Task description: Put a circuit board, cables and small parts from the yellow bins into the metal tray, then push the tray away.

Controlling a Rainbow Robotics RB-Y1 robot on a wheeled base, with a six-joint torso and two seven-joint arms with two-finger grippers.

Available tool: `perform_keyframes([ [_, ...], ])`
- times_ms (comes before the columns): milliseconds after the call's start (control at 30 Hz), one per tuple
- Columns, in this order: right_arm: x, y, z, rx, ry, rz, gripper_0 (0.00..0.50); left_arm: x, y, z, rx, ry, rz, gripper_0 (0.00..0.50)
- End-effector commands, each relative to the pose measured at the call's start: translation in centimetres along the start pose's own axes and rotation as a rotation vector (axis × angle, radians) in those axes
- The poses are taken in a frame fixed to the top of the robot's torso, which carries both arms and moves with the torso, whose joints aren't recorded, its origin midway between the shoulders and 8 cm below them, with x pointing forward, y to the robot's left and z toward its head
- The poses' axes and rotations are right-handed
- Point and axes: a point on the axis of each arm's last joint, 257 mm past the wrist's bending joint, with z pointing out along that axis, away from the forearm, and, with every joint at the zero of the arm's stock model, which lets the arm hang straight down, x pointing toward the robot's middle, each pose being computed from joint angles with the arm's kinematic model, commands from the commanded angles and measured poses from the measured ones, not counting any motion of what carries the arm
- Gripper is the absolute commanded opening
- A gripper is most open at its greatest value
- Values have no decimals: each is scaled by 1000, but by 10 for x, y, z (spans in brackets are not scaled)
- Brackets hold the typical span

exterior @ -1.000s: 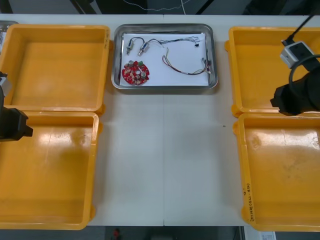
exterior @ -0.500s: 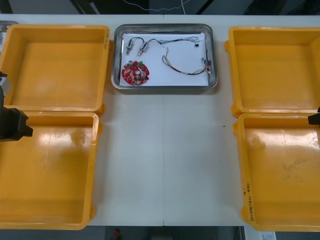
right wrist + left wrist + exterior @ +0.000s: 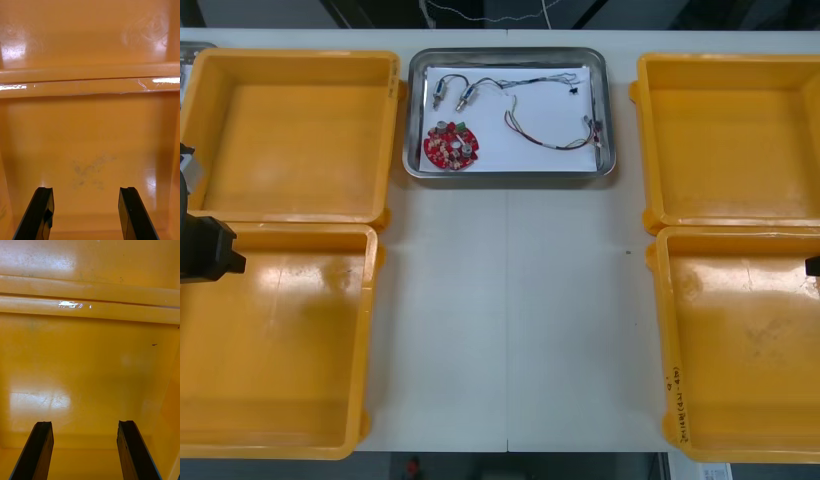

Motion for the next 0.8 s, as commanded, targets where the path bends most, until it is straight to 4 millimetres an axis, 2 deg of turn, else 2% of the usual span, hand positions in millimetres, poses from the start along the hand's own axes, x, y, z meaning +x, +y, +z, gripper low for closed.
perform_keyframes([
  [33, 2, -12, -5, 9, 0, 47, 500, -6, 13, -13, -36, -34, 96, 500],
  [800, 10, -1, -1, -17, 28, 64, 500, -6, 13, -13, -36, -34, 96, 500],
])
